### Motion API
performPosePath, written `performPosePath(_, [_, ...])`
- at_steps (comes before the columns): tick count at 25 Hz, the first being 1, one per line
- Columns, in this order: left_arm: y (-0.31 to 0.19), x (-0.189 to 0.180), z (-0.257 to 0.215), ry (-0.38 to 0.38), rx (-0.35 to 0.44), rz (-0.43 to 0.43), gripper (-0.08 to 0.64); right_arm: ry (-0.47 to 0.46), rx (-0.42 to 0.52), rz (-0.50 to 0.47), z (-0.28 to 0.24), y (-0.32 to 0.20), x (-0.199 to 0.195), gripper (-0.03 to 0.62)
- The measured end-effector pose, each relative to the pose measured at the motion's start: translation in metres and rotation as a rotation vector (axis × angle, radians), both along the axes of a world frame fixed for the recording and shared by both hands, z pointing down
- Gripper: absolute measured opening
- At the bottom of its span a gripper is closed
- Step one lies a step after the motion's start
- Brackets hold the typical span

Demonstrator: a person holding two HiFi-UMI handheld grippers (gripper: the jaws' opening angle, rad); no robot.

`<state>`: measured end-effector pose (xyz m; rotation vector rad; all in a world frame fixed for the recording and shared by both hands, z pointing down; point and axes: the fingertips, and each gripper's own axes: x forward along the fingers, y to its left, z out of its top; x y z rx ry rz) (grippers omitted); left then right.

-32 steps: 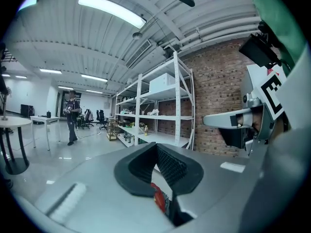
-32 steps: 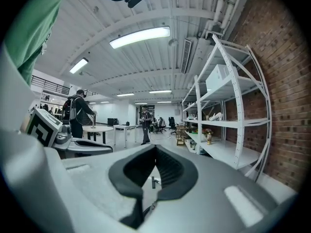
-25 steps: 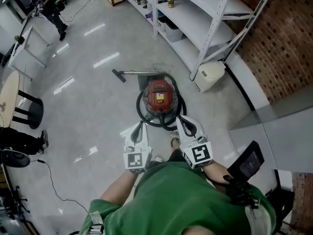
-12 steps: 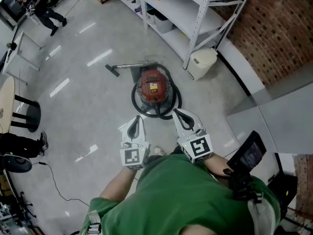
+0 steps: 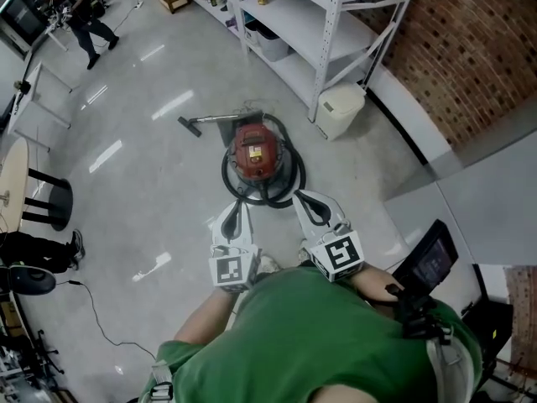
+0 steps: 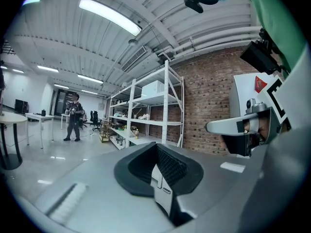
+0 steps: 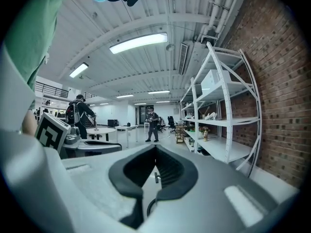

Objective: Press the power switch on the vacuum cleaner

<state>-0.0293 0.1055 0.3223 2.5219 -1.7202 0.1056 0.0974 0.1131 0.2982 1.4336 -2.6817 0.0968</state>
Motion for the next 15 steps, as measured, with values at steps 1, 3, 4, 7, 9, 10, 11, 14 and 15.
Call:
performPosePath(1, [0.001,0.002,-0.001,-0.001,0.002,-0.001,0.008,-0.004,-0.003,0.003,0.001,0.001,0.003,0.002])
performPosePath(3, [0.0,0.005,-0.002,-0.005,0.001,-0.005,0.008,-0.01,-0.011,0.007,0.003,0.0,0.01,0.003])
performPosePath(4, [-0.002,0.007,-0.002,-0.008,-0.001,-0.007,0.008,-0.012,-0.016,0.008,0.004,-0.001,0.013,0.003])
performPosePath(7, [-0.007,0.01,-0.003,-0.018,0.0,-0.01,0.008,-0.014,-0.026,0.007,0.007,-0.005,0.019,0.003])
performPosePath(9, [-0.008,0.011,-0.004,-0.019,0.002,-0.011,0.008,-0.017,-0.032,0.007,0.008,-0.006,0.02,0.003])
performPosePath(10, [-0.008,0.011,-0.004,-0.017,0.0,-0.012,0.008,-0.02,-0.034,0.007,0.009,-0.005,0.02,0.003])
performPosePath(11, [-0.008,0.012,-0.004,-0.016,0.0,-0.013,0.008,-0.022,-0.034,0.007,0.009,-0.005,0.021,0.003])
performPosePath(14, [-0.009,0.016,-0.002,-0.015,0.003,-0.012,0.008,-0.024,-0.032,0.006,0.012,-0.004,0.022,0.003])
performPosePath(15, [-0.009,0.016,-0.002,-0.013,0.002,-0.012,0.008,-0.023,-0.032,0.007,0.012,-0.004,0.022,0.003])
